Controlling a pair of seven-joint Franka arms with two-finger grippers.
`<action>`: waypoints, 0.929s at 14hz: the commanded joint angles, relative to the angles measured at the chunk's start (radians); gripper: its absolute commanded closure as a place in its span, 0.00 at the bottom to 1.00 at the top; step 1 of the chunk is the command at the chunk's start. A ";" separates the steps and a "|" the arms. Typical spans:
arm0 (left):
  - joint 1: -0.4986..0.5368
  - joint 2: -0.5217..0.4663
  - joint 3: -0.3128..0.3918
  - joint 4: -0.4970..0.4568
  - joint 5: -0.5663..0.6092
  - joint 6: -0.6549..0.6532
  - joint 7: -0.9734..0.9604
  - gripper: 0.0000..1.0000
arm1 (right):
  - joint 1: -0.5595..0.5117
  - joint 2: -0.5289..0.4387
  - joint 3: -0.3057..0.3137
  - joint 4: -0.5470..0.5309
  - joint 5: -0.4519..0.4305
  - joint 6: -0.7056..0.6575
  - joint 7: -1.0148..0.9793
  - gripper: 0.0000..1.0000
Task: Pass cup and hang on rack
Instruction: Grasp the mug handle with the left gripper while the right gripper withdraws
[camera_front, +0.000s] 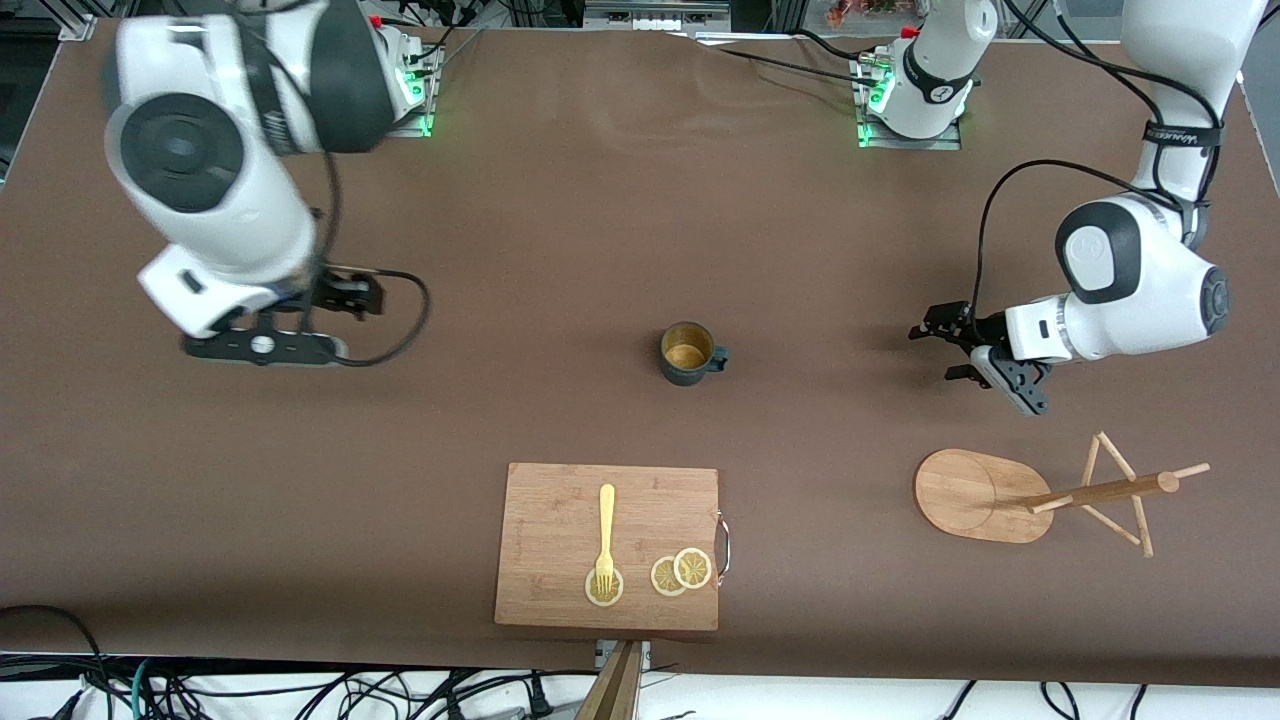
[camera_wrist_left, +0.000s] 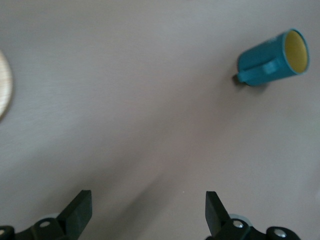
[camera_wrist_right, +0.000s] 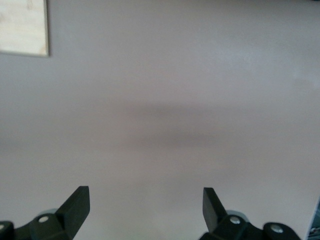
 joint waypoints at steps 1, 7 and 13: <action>0.001 0.041 -0.007 -0.028 -0.164 -0.002 0.212 0.00 | -0.090 -0.065 0.010 -0.082 0.075 -0.020 -0.133 0.00; -0.011 0.134 -0.045 -0.019 -0.382 -0.054 0.754 0.00 | -0.476 -0.298 0.357 -0.421 0.072 0.178 -0.191 0.00; -0.057 0.296 -0.068 0.007 -0.652 -0.118 1.102 0.00 | -0.707 -0.375 0.482 -0.463 0.076 0.204 -0.208 0.00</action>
